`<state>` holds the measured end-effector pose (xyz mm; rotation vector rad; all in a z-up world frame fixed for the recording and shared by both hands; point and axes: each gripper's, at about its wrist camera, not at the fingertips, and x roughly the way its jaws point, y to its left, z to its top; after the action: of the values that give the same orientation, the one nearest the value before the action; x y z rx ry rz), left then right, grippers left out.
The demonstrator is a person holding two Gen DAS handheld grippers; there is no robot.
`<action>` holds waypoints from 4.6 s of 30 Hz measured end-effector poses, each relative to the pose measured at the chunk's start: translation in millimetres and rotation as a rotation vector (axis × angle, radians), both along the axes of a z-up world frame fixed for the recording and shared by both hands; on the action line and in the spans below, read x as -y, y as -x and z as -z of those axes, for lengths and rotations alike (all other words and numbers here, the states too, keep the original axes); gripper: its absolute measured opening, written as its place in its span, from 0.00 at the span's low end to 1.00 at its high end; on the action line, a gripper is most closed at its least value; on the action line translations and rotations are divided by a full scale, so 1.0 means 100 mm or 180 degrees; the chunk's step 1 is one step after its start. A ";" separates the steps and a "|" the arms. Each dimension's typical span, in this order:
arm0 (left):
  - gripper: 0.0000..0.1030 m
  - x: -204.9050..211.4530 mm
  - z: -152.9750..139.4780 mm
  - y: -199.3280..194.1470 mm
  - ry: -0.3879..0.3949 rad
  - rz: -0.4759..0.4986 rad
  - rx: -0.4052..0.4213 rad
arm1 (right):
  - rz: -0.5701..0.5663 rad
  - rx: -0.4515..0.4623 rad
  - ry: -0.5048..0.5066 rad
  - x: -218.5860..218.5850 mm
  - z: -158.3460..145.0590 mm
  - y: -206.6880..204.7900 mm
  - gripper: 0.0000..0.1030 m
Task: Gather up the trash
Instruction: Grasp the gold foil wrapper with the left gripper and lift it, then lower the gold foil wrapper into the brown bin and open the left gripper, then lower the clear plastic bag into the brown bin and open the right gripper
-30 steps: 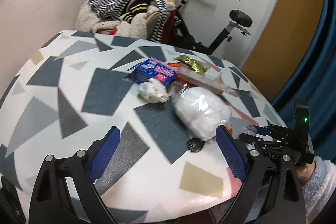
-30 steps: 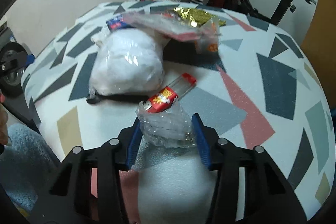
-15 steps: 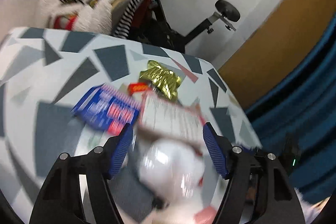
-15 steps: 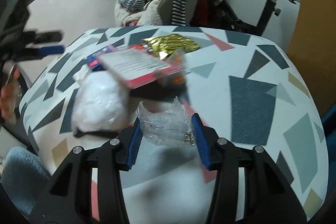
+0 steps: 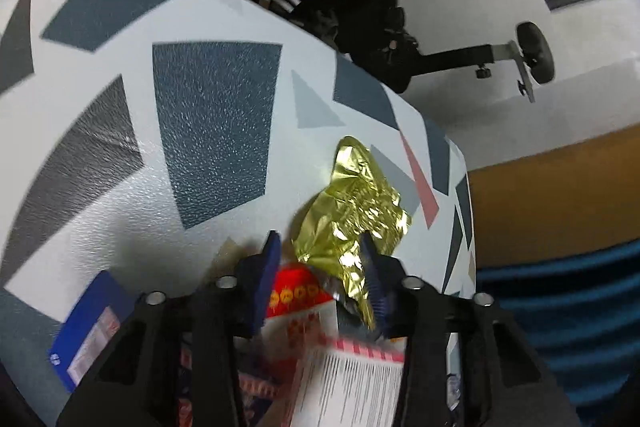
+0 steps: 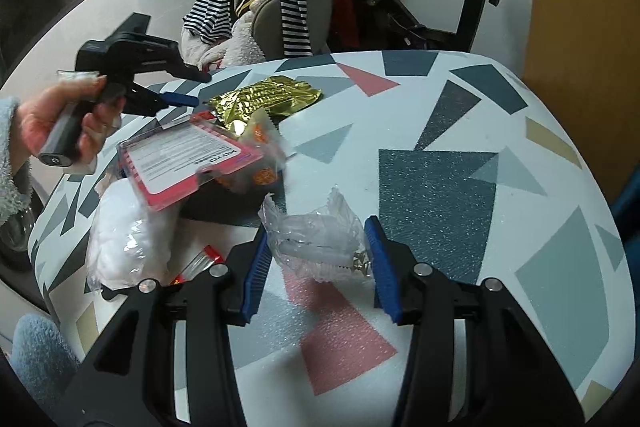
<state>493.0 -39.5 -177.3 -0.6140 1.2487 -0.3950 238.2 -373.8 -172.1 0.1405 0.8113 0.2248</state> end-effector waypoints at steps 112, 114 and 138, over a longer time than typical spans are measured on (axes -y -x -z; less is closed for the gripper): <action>0.89 -1.21 -0.30 5.28 -0.1562 0.0127 0.2204 | -0.1267 -0.0654 0.0262 -2.33 0.81 2.25 0.47; 0.89 -1.21 -0.27 5.27 -0.1611 0.0058 0.2173 | -0.1254 -0.0705 0.0315 -2.36 0.88 2.24 0.47; 0.90 -1.46 -0.21 5.21 -0.1402 -0.0329 0.1974 | -0.0902 -0.0598 0.0321 -2.19 0.82 2.19 0.93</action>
<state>-28.1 107.0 -155.8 -0.1503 0.6693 -0.1880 19.6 -154.9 -254.1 -0.0502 1.0277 0.4417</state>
